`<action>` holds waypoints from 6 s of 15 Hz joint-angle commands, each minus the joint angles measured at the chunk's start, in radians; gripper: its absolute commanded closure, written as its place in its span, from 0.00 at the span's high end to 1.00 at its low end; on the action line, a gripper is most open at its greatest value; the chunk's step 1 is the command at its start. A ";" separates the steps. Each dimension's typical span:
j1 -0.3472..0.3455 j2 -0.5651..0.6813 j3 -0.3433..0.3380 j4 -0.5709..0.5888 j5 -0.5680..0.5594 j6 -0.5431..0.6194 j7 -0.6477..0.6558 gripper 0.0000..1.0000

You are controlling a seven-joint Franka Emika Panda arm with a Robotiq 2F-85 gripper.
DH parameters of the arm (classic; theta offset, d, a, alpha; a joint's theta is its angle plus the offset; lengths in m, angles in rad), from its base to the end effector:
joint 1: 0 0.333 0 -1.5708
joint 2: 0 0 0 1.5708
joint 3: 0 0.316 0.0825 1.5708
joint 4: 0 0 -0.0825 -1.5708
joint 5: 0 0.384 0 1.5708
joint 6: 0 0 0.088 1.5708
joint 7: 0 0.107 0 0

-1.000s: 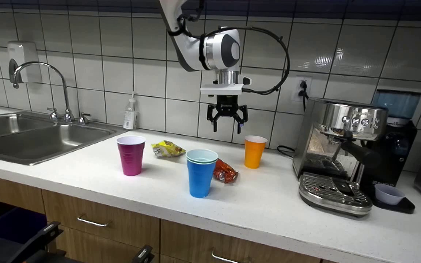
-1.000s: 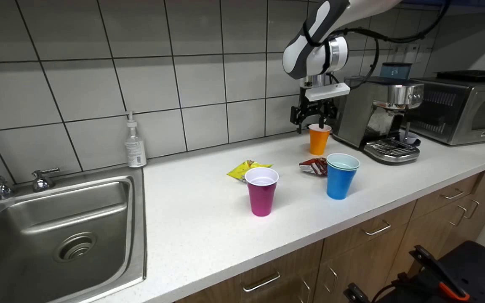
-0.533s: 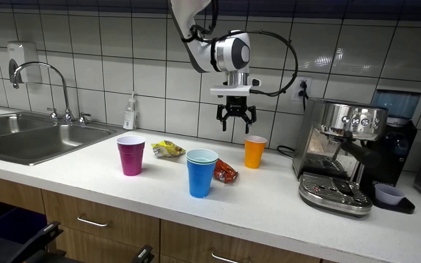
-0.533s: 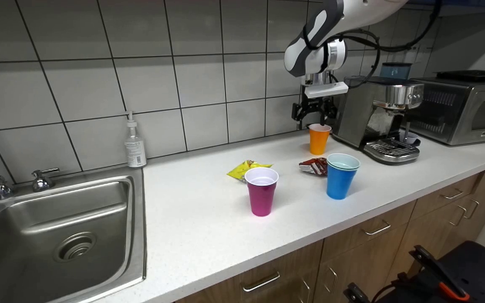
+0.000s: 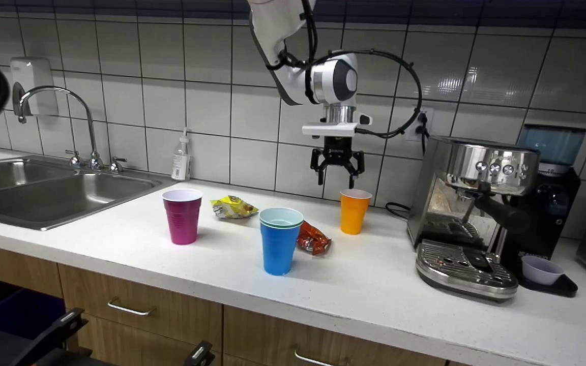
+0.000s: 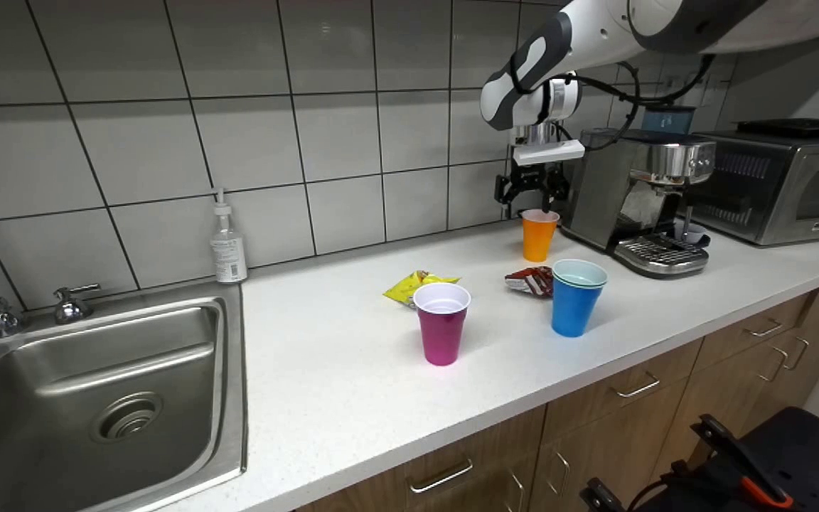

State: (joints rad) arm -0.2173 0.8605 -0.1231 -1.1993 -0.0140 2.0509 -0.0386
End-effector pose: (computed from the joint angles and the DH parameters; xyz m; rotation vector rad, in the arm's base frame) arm 0.7229 -0.2294 0.2644 3.0139 -0.3832 -0.0350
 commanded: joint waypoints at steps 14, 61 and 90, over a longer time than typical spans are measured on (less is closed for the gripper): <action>-0.047 0.267 0.011 0.442 0.023 -0.251 0.045 0.75; -0.030 -0.082 -0.012 -0.123 -0.008 -0.099 -0.077 0.01; -0.015 -0.587 -0.068 -0.849 -0.092 0.091 -0.039 0.01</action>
State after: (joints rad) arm -0.2506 0.3647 -0.1796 -1.9580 -0.0808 2.1102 -0.1021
